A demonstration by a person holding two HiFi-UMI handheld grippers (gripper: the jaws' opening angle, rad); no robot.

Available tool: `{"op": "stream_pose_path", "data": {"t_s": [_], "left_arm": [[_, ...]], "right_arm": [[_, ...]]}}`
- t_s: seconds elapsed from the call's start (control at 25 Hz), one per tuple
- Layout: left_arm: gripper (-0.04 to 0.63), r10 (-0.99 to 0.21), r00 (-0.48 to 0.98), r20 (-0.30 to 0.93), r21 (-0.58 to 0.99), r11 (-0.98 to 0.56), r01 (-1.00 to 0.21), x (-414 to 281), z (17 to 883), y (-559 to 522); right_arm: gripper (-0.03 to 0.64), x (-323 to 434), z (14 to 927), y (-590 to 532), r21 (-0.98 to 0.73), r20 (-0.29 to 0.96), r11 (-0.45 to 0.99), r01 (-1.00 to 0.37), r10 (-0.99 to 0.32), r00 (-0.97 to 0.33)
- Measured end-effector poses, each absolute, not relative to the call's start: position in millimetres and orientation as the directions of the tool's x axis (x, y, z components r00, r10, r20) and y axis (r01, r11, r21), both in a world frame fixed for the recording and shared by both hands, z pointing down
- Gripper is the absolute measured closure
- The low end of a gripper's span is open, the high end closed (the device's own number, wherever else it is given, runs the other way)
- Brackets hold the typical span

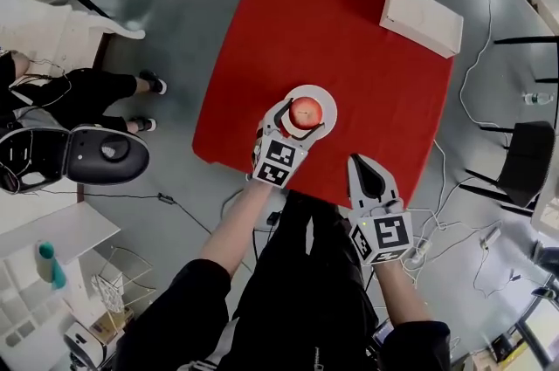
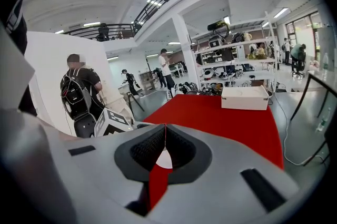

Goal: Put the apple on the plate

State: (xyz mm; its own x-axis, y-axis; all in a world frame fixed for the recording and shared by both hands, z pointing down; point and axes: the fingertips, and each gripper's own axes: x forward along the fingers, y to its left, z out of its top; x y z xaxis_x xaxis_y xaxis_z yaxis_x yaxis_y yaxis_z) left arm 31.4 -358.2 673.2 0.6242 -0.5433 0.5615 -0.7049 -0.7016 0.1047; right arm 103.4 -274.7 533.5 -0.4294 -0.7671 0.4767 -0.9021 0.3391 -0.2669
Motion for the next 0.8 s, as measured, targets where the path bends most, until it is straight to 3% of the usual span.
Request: {"op": "stream_pose_path", "data": {"t_s": [0.8], "left_arm": [[0.207,-0.489,0.613,0.621,0.097,-0.728,-0.679,40,731,-353]], "right_arm": [[0.606,102,551,-253,-0.284,0.521,0.317,-0.905,-0.741,-0.423]]}}
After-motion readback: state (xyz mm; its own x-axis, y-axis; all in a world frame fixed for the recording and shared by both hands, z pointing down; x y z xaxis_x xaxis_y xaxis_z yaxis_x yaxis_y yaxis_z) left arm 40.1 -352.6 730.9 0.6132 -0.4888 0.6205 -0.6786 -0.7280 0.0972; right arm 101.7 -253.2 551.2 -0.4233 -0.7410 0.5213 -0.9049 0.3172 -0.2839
